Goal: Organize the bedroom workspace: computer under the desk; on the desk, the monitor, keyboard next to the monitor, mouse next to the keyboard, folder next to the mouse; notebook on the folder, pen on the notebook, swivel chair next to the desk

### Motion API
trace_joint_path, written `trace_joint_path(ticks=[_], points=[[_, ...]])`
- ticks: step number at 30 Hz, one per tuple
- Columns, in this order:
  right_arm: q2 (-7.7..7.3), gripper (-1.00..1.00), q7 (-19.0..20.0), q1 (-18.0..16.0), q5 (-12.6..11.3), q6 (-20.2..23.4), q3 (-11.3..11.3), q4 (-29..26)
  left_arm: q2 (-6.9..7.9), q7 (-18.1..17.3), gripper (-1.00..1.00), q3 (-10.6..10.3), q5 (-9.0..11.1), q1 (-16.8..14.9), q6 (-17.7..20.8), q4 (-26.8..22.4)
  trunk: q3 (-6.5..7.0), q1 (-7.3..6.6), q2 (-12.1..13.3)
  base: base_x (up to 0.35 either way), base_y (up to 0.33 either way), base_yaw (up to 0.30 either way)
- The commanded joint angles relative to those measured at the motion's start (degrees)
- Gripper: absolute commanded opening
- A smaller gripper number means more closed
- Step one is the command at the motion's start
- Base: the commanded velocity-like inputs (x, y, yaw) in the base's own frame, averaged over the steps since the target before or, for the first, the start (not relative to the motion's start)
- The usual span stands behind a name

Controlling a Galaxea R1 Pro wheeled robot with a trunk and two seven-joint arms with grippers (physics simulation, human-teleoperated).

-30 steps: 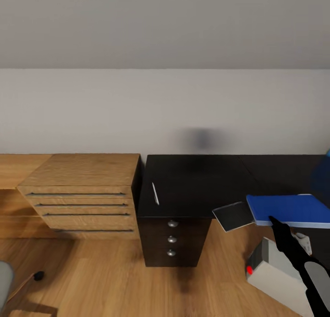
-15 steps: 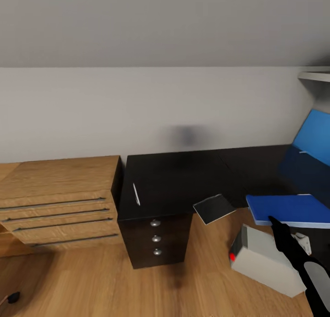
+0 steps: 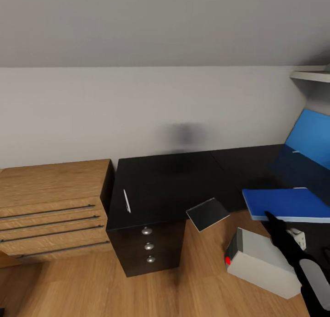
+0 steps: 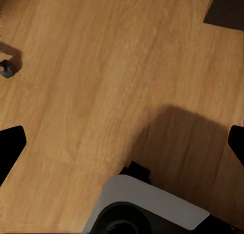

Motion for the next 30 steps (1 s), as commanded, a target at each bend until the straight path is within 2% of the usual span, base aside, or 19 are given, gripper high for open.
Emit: trace_joint_path(ticks=[1, 3, 7, 8, 17, 24, 30], points=[[0.35, -1.00, 0.45, -0.37, -0.47, 0.00, 0.22, 0.33, -0.27, 0.42, 1.00, -0.82, 0.34, 0.30, -0.41, -0.37, -0.05, 0.00, -0.03, 0.000, 0.000, 0.000], [1.00, -1.00, 1.09, -1.00, -0.47, -0.64, 0.43, 0.98, -0.51, 0.42, 1.00, -1.01, 0.34, 0.94, -0.41, -1.01, -0.05, 0.00, -0.03, 0.000, 0.000, 0.000], [-0.23, -1.00, -0.23, -0.55, -1.71, 0.03, -0.90, 0.31, -1.82, 0.45, 1.00, -0.47, 0.09, -0.37, -1.69, -0.43, -0.05, 0.00, -0.03, 0.000, 0.000, 0.000], [-0.12, -1.00, -0.56, -0.23, -2.01, 0.35, -1.24, -0.01, -2.14, 0.45, 1.00, -0.40, 0.05, -0.69, -2.00, -0.11, -0.05, 0.00, -0.03, 0.000, 0.000, 0.000], [0.33, -1.00, -0.99, 0.15, -2.91, 1.42, -4.16, -2.54, -2.23, 0.49, 1.00, -0.29, -0.03, -1.46, -2.33, 0.19, -0.05, 0.00, -0.03, 0.000, 0.000, 0.000], [2.12, -1.00, -0.97, 0.16, -3.05, 1.44, -6.36, -2.71, -2.23, 0.54, 1.00, -0.29, -0.04, -1.47, -2.34, 0.16, -0.05, 0.00, -0.03, 0.000, 0.000, 0.000], [2.92, -1.00, -0.92, 0.16, -3.07, 1.36, -6.41, -2.67, -2.23, 0.54, 1.00, -0.29, -0.04, -1.47, -2.34, 0.15, -0.05, 0.00, -0.03, 0.000, 0.000, 0.000]])
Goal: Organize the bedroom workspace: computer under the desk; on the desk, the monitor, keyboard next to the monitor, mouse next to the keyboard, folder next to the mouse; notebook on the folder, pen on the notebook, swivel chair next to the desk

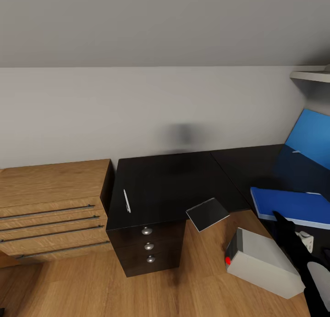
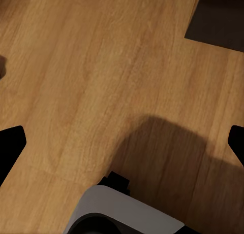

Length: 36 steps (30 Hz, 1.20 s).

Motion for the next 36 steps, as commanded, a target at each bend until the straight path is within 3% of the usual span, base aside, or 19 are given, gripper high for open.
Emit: trace_joint_path(ticks=[1, 25, 28, 29, 36], points=[[0.05, -1.00, 0.11, -0.04, -0.33, 0.33, -0.12, 0.01, 0.05, 0.42, 1.00, -0.49, 0.40, -0.05, -0.27, 0.00, -0.05, 0.00, -0.03, 0.000, 0.000, 0.000], [0.07, -1.00, 0.09, -0.04, -0.28, 0.50, -0.07, 0.18, 0.05, 0.42, 1.00, -0.49, 0.40, -0.05, -0.27, 0.00, -0.05, 0.00, -0.03, 0.000, 0.000, 0.000], [0.42, -1.00, 0.16, -0.04, -0.34, 0.27, -0.12, 0.21, 0.05, 0.42, 1.00, -0.49, 0.39, -0.05, -0.27, 0.00, -0.05, 0.00, -0.03, 0.000, 0.000, 0.000], [1.40, -1.00, 0.17, -0.04, -0.23, 0.04, -0.14, 0.21, 0.05, 0.42, 1.00, -0.45, 0.38, -0.05, -0.32, -0.10, -0.05, 0.00, -0.03, 0.000, 0.000, 0.000], [1.72, -1.00, 0.19, -0.04, -0.21, -0.01, -0.14, 0.21, 0.04, 0.42, 1.00, -0.48, 0.37, -0.05, -0.35, -0.33, -0.10, 0.00, -0.03, 0.000, 0.000, -0.080]])
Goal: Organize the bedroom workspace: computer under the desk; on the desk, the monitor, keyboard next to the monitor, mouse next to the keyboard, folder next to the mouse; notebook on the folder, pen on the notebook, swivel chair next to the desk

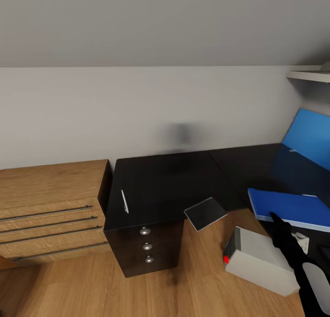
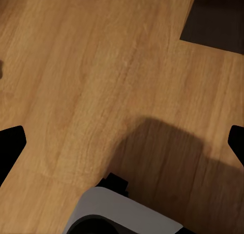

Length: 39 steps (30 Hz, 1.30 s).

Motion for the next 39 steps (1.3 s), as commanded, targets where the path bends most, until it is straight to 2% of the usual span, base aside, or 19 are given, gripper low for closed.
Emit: trace_joint_path(ticks=[1, 15, 16, 20, 23, 26, 28, 29, 32, 34, 35, 36, 37, 39], points=[[0.03, -1.00, 0.09, -0.05, -0.34, 0.36, -0.15, 0.01, 0.05, 0.42, 1.00, -0.49, 0.39, -0.04, -0.27, -0.02, -0.08, 0.00, -0.03, 0.000, 0.000, -0.129], [0.34, -1.00, 0.13, -0.05, -0.46, 0.56, 0.40, -0.07, 0.05, 0.36, 1.00, -0.49, 0.41, -0.04, -0.27, -0.04, -0.15, 0.00, -0.03, 0.000, 0.000, -0.017], [0.50, -1.00, 4.03, -0.05, -0.76, 0.90, 0.39, -0.16, 0.05, 0.36, 1.00, -0.49, 0.39, -0.04, -0.27, -0.04, -0.15, 0.00, -0.03, 0.000, 0.000, 0.000], [1.32, -1.00, 5.93, -0.05, -0.76, 0.49, 0.43, -0.22, 0.00, 0.35, 1.00, -0.49, 0.40, -0.04, -0.27, -0.04, -0.15, 0.00, -0.03, 0.000, 0.000, 0.000], [1.66, -1.00, 6.32, -0.08, 0.51, 0.03, 0.83, -0.13, -0.02, 0.34, 1.00, -0.49, 0.39, -0.04, -0.27, -0.04, -0.15, 0.00, -0.03, 0.000, 0.000, 0.000], [1.53, -1.00, 6.17, -0.58, 4.67, -2.46, 1.35, 1.02, -0.03, 0.33, 1.00, -0.49, 0.38, -0.04, -0.27, -0.04, -0.15, 0.00, -0.03, 0.000, 0.000, 0.000], [1.47, -1.00, 6.08, -3.30, 7.35, -5.04, 1.47, 3.14, -0.03, 0.33, 1.00, -0.49, 0.37, -0.04, -0.27, -0.04, -0.15, 0.00, -0.03, 0.000, 0.000, 0.000], [1.43, -1.00, 6.07, -4.31, 7.86, -5.57, 1.49, 4.03, -0.03, 0.33, 1.00, -0.49, 0.37, -0.04, -0.27, -0.04, -0.15, 0.00, -0.03, 0.000, 0.000, 0.000], [1.11, -1.00, 6.03, -10.57, 9.53, -7.31, 1.58, 10.56, -0.03, 0.33, 1.00, -0.49, 0.36, -0.04, -0.27, -0.04, -0.15, 0.00, -0.03, 0.000, 0.000, 0.000], [0.78, -1.00, 6.03, -13.49, 10.35, -8.19, 1.60, 14.10, -0.03, 0.33, 1.00, -0.49, 0.36, -0.04, -0.27, -0.04, -0.15, 0.00, -0.03, 0.000, 0.000, 0.000], [0.32, -1.00, 6.02, -16.60, 11.65, -9.55, 1.62, 18.17, -0.03, 0.33, 1.00, -0.49, 0.36, -0.04, -0.27, -0.04, -0.15, 0.00, -0.03, 0.000, 0.000, 0.000], [-0.64, -1.00, 6.02, -21.48, 14.18, -12.53, 1.59, 25.08, -0.03, 0.36, 1.00, -0.49, 0.36, -0.04, -0.27, -0.04, -0.15, 0.00, -0.03, 0.000, 0.000, 0.000], [-1.38, -1.00, 6.02, -24.62, 15.62, -14.84, 1.57, 29.76, -0.03, 0.38, 1.00, -0.49, 0.36, -0.04, -0.27, -0.04, -0.15, 0.00, -0.03, 0.000, 0.000, 0.000], [-2.30, -1.00, 6.02, -28.53, 16.91, -18.14, 1.55, 35.83, -0.02, 0.40, 1.00, -0.49, 0.36, -0.04, -0.27, -0.04, -0.15, 0.00, -0.03, 0.000, 0.000, 0.000]])
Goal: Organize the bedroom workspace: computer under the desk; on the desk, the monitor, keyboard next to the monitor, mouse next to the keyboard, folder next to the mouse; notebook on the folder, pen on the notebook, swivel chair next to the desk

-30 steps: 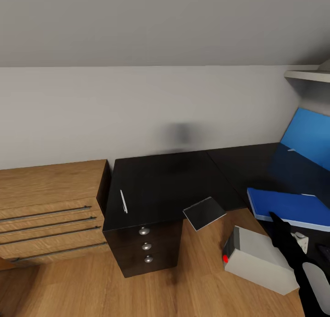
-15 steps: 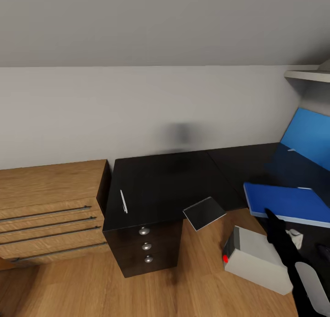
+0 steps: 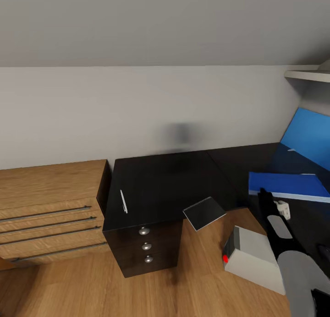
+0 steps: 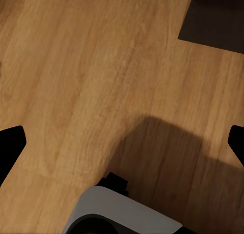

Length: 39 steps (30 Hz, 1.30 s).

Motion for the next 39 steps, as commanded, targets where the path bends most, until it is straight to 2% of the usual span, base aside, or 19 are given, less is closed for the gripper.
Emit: trace_joint_path(ticks=[1, 3, 6, 12, 13, 17, 20, 26, 30, 39], points=[[-0.22, -1.00, 0.37, -1.12, -0.32, -1.17, -0.05, 1.80, 0.06, 0.42, 1.00, -0.46, 0.40, -0.05, -0.27, -0.01, -0.06, 0.00, -0.03, 0.000, 0.000, 0.000], [-0.57, -1.00, 0.45, -4.47, 0.46, -6.20, -0.29, 7.21, 0.10, 0.44, 1.00, -0.40, 0.40, -0.05, -0.27, -0.01, -0.06, 0.00, -0.03, 0.000, 0.000, 0.000], [-0.39, -1.00, 0.65, -4.92, -0.03, -7.07, -0.52, 8.02, 0.08, 0.46, 1.00, -0.40, 0.42, -0.05, -0.27, -0.01, -0.06, 0.00, -0.03, 0.000, 0.000, 0.000], [1.65, -1.00, 0.83, -5.06, -5.38, -7.44, -0.68, 9.43, 0.08, 0.47, 1.00, -0.39, 0.43, -0.05, -0.27, -0.01, -0.06, 0.00, -0.03, 0.000, 0.000, 0.000], [1.97, -1.00, 0.87, -5.06, -7.75, -7.47, -0.75, 10.47, 0.06, 0.45, 1.00, -0.39, 0.41, -0.05, -0.27, -0.01, -0.06, 0.00, -0.03, 0.000, 0.000, 0.000], [3.28, -1.00, 2.12, -3.71, -6.61, -6.42, 0.53, 11.79, -0.44, 0.35, 1.00, -0.48, 0.39, -0.05, -0.31, -0.85, -0.06, 0.00, -0.04, 0.000, 0.000, 0.000], [4.11, -1.00, 2.42, -3.76, -7.16, -7.07, 1.32, 12.54, -0.84, 0.37, 1.00, -0.46, 0.39, -0.05, -0.34, -1.22, -0.06, 0.00, -0.04, 0.000, 0.000, 0.000], [2.12, -1.00, 0.38, -3.57, -7.56, -8.17, -0.91, 10.89, -0.95, 0.35, 1.00, -0.48, 0.16, -0.05, -0.36, -3.06, -0.06, 0.00, -0.04, 0.000, 0.000, 0.000], [1.99, -1.00, 0.28, -3.56, -7.58, -8.22, -2.30, 10.82, -0.94, 0.35, 1.00, -0.48, 0.14, -0.05, -0.36, -3.76, -0.06, 0.00, -0.04, 0.000, 0.000, 0.000], [1.98, -1.00, 0.37, -3.56, -7.67, -8.30, -2.40, 10.81, -0.92, 0.35, 1.00, -0.48, 0.14, -0.05, -0.36, -3.81, -0.06, 0.00, -0.04, 0.000, 0.000, -0.015]])
